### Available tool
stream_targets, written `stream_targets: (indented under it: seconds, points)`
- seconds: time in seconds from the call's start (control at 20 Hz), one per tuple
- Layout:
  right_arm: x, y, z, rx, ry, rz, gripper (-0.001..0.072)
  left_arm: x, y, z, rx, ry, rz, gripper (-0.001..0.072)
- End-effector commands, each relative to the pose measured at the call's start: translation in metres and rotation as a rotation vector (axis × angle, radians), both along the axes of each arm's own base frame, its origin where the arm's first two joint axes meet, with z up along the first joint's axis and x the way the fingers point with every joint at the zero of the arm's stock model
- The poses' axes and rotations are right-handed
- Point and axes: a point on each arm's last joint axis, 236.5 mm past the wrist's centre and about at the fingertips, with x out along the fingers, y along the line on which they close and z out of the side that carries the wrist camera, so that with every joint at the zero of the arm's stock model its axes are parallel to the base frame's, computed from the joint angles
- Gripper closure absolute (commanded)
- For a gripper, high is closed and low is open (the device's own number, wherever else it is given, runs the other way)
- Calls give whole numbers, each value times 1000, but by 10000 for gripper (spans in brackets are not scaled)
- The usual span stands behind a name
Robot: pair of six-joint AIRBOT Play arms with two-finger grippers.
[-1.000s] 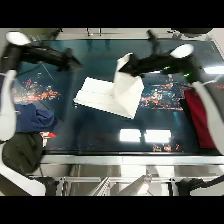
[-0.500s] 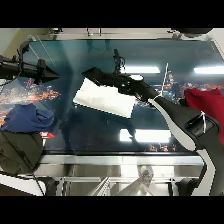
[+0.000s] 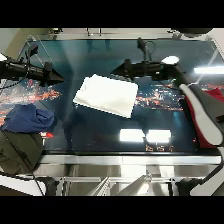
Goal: Fold the shirts.
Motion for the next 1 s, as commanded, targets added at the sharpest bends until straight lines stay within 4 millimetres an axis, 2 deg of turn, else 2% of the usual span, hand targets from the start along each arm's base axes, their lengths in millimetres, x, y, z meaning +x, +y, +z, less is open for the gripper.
stream_targets:
  seconds: [0.0, 0.1, 0.2, 0.25, 0.3, 0.35, 0.55, 0.65, 0.85, 0.95]
  points:
    - [-34, -67, -8, -78, 162, 62, 693, -8, -6, 9, 3, -12, -17, 707]
    - [-45, -93, -24, -88, 225, -42, 692, -20, -5, 14, 15, -46, -2, 689]
    - [-57, -116, -51, -129, 207, -169, 683, -43, -3, 11, 17, -33, 8, 690]
    - [-61, -123, -62, -145, 203, -196, 567, -53, -3, 8, 14, -22, 12, 691]
    - [-64, -127, -72, -152, 226, -216, 237, -61, -1, 7, 11, -11, 20, 691]
    - [-64, -128, -81, -160, 242, -223, 2, -67, 1, 5, 10, -5, 29, 690]
    - [-40, -130, -120, -211, 278, -328, 1, -82, 5, 3, 13, -8, 42, 690]
    - [-36, -124, -140, -234, 311, -350, 1, -83, 7, 6, 18, -26, 38, 690]
    - [-39, -98, -183, -291, 386, -372, 2, -75, 10, 5, 41, -86, 32, 690]
    - [-42, -85, -197, -317, 402, -376, 1, -73, 11, 5, 49, -106, 26, 689]
